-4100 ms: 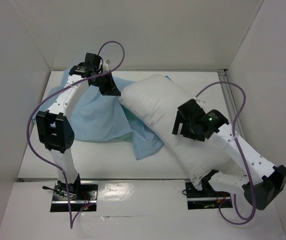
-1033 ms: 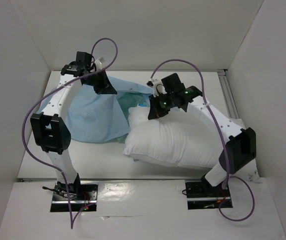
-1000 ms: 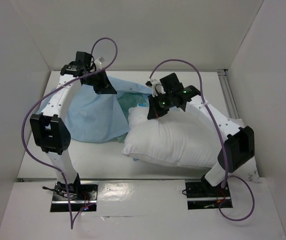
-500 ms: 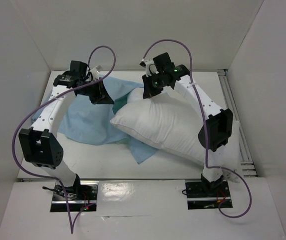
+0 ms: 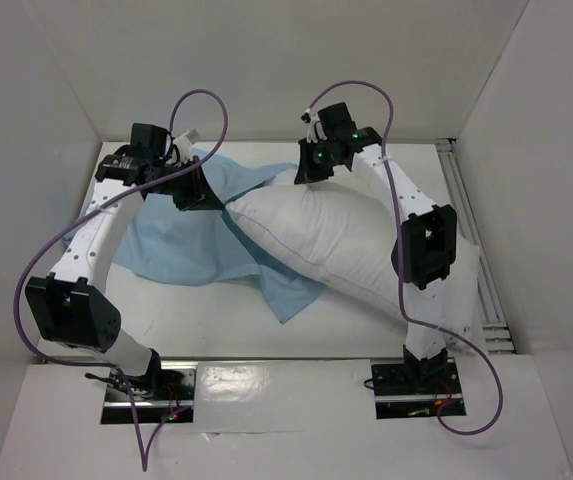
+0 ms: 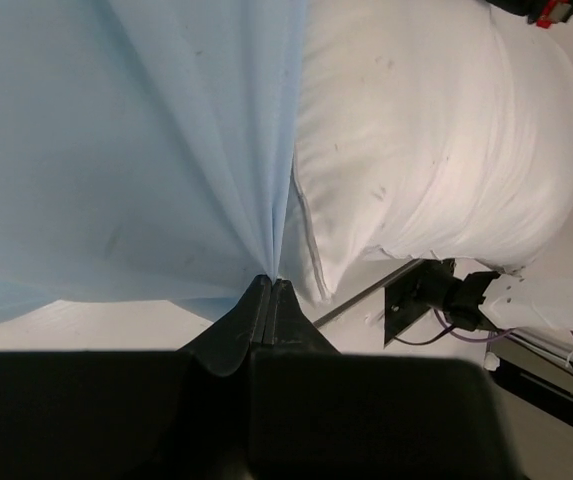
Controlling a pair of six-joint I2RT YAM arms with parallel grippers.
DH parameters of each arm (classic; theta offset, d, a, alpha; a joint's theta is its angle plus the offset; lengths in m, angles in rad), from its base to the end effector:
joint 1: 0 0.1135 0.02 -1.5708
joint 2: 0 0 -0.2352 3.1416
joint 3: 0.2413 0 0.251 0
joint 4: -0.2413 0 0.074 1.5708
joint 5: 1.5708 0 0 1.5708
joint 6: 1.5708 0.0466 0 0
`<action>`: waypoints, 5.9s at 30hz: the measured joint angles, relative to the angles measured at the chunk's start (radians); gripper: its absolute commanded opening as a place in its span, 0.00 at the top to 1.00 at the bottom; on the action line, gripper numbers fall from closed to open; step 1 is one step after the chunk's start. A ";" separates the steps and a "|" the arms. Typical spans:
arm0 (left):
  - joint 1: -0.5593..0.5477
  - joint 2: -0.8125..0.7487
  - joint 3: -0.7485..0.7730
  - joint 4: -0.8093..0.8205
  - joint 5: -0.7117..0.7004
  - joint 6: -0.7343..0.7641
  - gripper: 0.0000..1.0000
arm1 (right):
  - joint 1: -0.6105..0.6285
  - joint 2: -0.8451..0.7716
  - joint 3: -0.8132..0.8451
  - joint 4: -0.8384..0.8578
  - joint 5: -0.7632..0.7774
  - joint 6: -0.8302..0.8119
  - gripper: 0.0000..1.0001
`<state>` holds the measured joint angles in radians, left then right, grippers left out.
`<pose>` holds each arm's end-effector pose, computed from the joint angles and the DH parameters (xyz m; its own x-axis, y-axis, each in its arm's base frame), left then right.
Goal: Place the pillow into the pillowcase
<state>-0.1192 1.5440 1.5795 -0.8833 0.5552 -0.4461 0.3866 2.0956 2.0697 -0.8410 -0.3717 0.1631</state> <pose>0.3250 -0.0637 0.3320 -0.8647 -0.2657 -0.4264 0.0824 0.7622 -0.6420 0.4188 0.1888 0.2812 -0.7891 -0.1579 -0.5936 -0.4468 0.8107 0.3783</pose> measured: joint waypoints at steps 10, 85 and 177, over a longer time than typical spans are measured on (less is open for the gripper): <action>0.000 -0.005 -0.006 -0.037 0.031 -0.002 1.00 | 0.214 -0.179 -0.281 0.181 0.404 0.084 1.00; -0.203 0.546 0.481 0.014 -0.218 -0.004 1.00 | 0.455 -0.332 -0.800 0.885 0.782 0.491 1.00; -0.196 -0.259 -0.542 0.428 -0.342 -0.253 1.00 | 0.475 -0.338 -0.636 0.349 0.819 0.012 1.00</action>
<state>-0.3157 1.2850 1.0378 -0.4549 0.2131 -0.6987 0.8619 1.7576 1.4334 -0.4915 0.4473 0.1753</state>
